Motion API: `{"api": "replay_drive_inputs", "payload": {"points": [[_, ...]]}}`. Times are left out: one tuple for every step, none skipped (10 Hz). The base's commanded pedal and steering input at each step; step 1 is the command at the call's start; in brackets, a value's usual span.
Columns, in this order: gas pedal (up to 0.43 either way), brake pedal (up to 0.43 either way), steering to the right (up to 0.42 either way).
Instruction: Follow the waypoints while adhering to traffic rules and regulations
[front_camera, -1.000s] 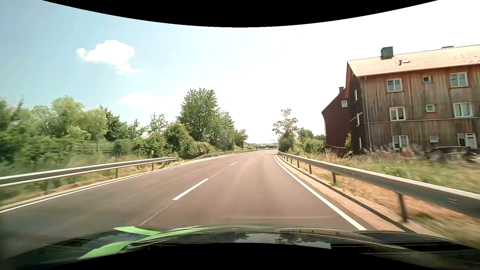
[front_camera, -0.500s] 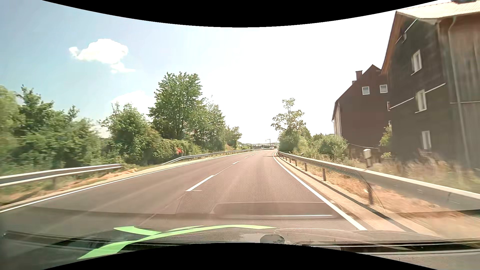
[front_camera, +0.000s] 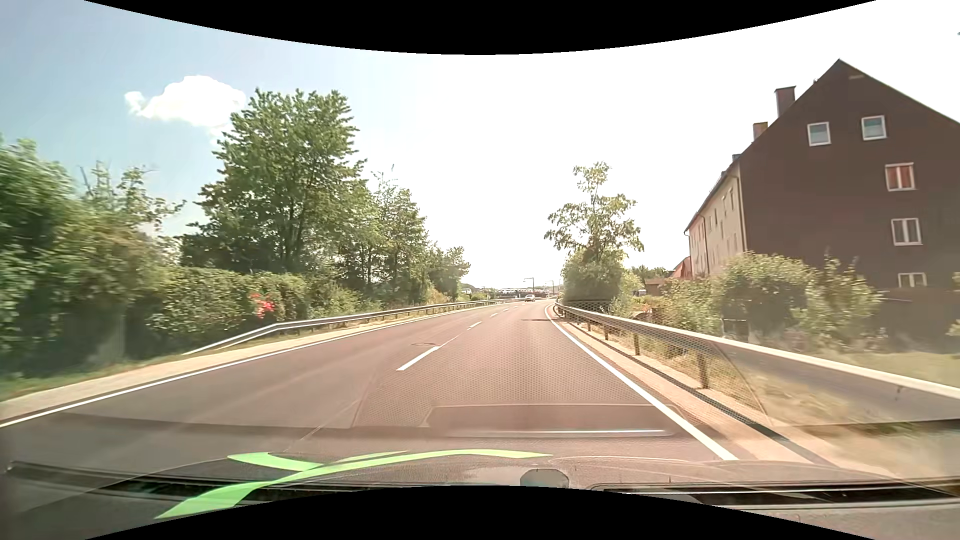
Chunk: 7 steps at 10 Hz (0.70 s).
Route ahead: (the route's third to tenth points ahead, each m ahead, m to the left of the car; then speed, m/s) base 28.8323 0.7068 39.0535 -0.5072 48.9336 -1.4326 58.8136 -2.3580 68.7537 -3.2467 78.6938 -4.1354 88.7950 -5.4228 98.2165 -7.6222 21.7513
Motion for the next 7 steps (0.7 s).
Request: {"api": "replay_drive_inputs", "payload": {"points": [[0.268, 0.0, 0.009], [0.28, 0.0, 0.008], [0.28, 0.0, 0.009], [0.28, 0.0, 0.008], [0.268, 0.0, 0.008], [0.22, 0.0, 0.008], [0.197, 0.0, 0.008]]}}
